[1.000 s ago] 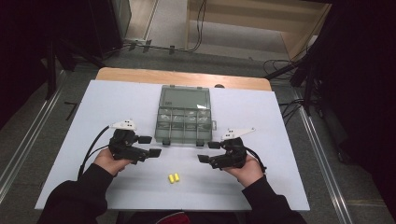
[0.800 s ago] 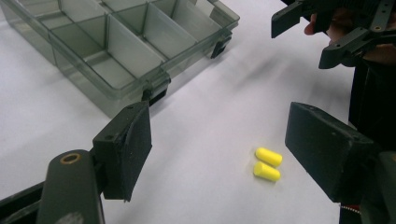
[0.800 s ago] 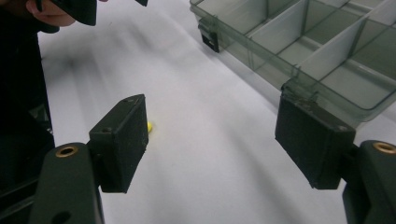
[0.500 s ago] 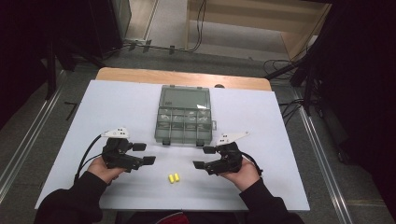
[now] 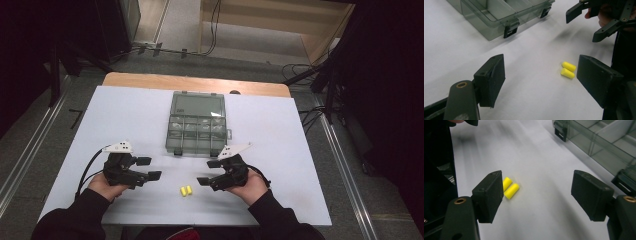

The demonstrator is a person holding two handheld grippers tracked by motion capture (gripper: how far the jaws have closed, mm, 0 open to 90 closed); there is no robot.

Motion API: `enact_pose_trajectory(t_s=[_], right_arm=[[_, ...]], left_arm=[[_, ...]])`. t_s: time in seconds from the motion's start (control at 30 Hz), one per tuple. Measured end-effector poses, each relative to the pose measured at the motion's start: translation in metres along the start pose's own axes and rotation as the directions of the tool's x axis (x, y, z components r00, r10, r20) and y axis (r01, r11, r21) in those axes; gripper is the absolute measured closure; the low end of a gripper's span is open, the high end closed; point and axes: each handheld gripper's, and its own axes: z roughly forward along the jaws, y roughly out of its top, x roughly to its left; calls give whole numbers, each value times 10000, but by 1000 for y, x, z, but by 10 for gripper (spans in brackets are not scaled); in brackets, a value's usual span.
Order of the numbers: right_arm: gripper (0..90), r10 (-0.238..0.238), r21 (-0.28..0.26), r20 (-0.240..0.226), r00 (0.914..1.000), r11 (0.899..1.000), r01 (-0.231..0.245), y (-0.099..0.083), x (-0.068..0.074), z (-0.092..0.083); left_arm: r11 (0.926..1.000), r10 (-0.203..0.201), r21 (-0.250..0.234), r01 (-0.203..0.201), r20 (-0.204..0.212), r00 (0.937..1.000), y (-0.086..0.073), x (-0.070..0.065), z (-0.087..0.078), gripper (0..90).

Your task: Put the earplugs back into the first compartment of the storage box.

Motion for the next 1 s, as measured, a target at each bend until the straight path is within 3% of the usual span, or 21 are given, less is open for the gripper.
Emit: enact_pose_trajectory(t_s=[0.8, 1.0], right_arm=[[309, -247, 658, 5, 9997, 9975, 246, 6, 13, 30], [378, -274, 877, -53, 9996, 9958, 277, 6, 17, 35]], left_arm=[[10000, 65, 51, -64, -331, 9994, -9, 0, -5, 234], [9999, 100, 40, -99, -334, 9994, -9, 0, -5, 235]])
